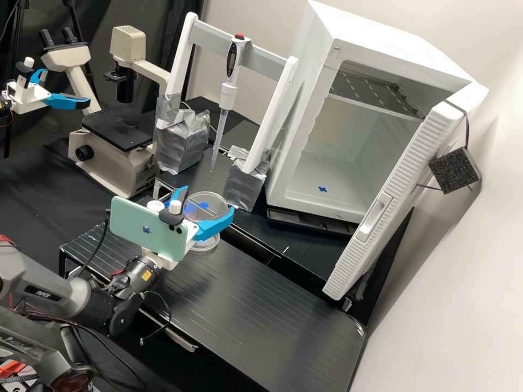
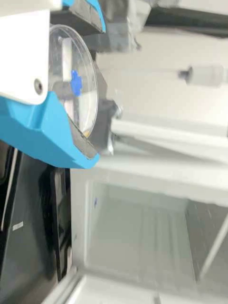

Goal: Close the lid

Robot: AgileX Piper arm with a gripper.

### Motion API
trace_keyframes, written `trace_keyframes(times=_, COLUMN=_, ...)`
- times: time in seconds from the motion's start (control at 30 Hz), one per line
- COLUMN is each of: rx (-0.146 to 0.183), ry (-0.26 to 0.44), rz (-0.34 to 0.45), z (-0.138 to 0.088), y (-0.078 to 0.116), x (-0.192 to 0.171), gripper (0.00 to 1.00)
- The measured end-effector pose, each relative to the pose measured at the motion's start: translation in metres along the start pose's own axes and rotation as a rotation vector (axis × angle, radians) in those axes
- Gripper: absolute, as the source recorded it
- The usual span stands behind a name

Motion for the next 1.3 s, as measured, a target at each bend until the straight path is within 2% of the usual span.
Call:
trace_keyframes(times=0.17, rx=-0.014, ry=-0.007, rz=-0.023, z=0.002, y=-0.003, x=0.001, gripper=0.0)
trace_keyframes(times=0.27, rx=-0.047, ry=-0.005, rz=-0.057, z=0.005, y=-0.004, x=0.0, gripper=0.0)
trace_keyframes(times=0.43, rx=-0.062, ry=-0.006, rz=-0.107, z=0.008, y=-0.006, x=-0.004, gripper=0.0)
trace_keyframes(times=0.6, rx=-0.054, ry=-0.008, rz=-0.136, z=0.01, y=-0.008, x=-0.004, gripper=0.0)
trace_keyframes(times=0.73, rx=-0.03, ry=-0.026, rz=-0.16, z=0.014, y=-0.012, x=-0.002, gripper=0.0)
trace_keyframes(times=0.83, rx=-0.023, ry=-0.024, rz=-0.174, z=0.015, y=-0.014, x=-0.001, gripper=0.0)
trace_keyframes(times=0.93, rx=-0.037, ry=-0.026, rz=-0.189, z=0.016, y=-0.017, x=0.0, gripper=0.0)
trace_keyframes(times=1.17, rx=-0.026, ry=-0.037, rz=-0.203, z=0.019, y=-0.019, x=0.0, gripper=0.0)
trace_keyframes(times=1.3, rx=-0.034, ry=-0.054, rz=-0.195, z=0.022, y=-0.017, x=-0.001, gripper=0.0)
